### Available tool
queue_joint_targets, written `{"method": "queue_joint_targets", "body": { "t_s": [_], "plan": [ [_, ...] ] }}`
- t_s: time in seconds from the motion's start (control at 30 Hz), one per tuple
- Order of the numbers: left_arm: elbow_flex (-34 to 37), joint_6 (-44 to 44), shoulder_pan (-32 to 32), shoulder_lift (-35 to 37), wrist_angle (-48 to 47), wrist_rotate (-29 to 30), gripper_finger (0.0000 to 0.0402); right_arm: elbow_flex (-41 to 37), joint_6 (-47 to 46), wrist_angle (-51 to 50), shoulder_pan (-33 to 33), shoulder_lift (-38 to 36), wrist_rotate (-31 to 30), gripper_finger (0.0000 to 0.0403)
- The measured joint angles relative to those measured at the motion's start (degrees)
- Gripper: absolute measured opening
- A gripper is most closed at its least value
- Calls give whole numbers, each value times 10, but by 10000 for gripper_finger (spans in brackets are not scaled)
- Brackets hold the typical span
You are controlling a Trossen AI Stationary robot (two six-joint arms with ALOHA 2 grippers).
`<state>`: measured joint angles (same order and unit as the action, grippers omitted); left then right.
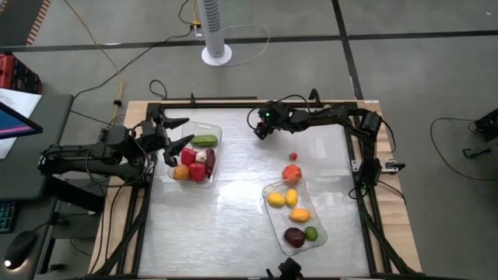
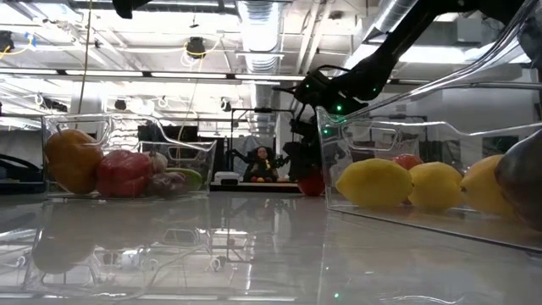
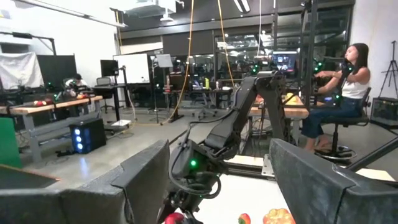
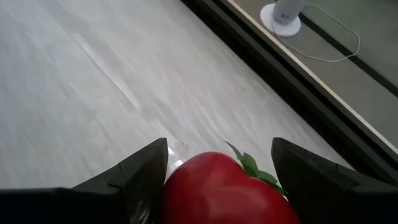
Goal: Sort produce into baskets
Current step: Put the red tomato into the right transparent bin
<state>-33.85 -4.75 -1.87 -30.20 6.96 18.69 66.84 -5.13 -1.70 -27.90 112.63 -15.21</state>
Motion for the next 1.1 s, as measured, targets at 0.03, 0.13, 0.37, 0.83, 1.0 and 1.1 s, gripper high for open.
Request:
{"method": "queue_joint_targets", "body": {
  "t_s": [0.03,0.13,0.37,0.83,1.0,1.1],
  "plan": [
    [0,0,0,0,0,0,265,0,2,-4,0,0,-1,310],
    [0,0,0,0,1,0,265,0,5,-15,0,0,-2,294],
    [0,0,0,0,1,0,265,1,5,-27,0,-1,-2,278],
    [0,-3,0,0,2,0,265,34,6,-208,71,-85,38,276],
    [0,-1,0,0,2,1,265,35,-9,-254,139,-144,68,276],
    [0,-1,0,0,4,1,265,35,-13,-273,183,-179,84,276]
  ]
}}
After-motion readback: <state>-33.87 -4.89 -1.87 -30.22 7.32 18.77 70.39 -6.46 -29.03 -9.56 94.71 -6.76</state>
